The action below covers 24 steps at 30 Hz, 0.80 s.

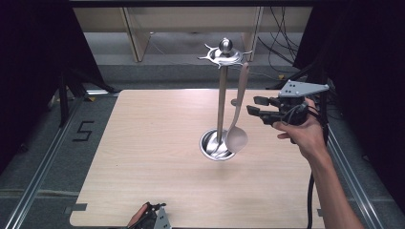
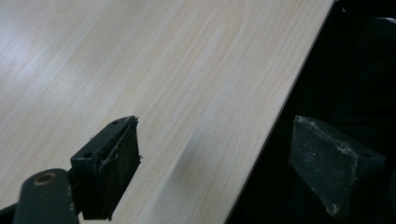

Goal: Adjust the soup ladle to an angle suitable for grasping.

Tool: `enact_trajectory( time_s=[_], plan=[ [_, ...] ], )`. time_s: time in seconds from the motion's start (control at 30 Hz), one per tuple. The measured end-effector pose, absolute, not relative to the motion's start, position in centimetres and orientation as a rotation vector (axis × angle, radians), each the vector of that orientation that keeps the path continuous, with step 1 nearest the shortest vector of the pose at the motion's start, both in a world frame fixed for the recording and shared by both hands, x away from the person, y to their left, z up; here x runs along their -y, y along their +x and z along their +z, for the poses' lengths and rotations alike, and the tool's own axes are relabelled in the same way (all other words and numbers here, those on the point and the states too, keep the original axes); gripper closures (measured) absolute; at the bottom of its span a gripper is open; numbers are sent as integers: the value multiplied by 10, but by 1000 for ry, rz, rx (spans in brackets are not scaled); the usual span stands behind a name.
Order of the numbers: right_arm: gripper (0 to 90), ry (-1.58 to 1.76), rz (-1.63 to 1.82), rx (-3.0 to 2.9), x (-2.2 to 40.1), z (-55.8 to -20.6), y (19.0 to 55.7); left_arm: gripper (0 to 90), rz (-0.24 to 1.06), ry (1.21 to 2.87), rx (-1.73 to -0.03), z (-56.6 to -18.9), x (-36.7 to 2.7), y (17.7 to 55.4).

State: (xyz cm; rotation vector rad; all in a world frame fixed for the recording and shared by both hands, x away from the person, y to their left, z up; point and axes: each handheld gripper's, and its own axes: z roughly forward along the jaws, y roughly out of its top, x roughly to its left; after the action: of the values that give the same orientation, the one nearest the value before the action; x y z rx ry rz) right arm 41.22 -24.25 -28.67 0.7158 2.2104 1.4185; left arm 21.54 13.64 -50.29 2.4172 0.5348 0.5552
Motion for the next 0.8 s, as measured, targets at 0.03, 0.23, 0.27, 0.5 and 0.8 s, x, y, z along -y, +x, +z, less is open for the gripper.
enact_trajectory(
  time_s=[0.03,0.23,0.27,0.5,0.8],
  plan=[
    [546,701,1394,-2194,245,-288,408,154,554,2417,-535,-503,-137,216],
    [491,704,1326,-2188,246,-295,394,154,546,2409,-533,-503,-136,216],
    [487,718,1313,-2199,246,-296,391,153,546,2409,-533,-503,-136,216],
    [458,707,1298,-2167,248,-303,382,154,548,2408,-534,-503,-137,216],
    [445,684,1292,-2162,251,-322,364,154,558,2405,-543,-504,-136,216]
  ],
)
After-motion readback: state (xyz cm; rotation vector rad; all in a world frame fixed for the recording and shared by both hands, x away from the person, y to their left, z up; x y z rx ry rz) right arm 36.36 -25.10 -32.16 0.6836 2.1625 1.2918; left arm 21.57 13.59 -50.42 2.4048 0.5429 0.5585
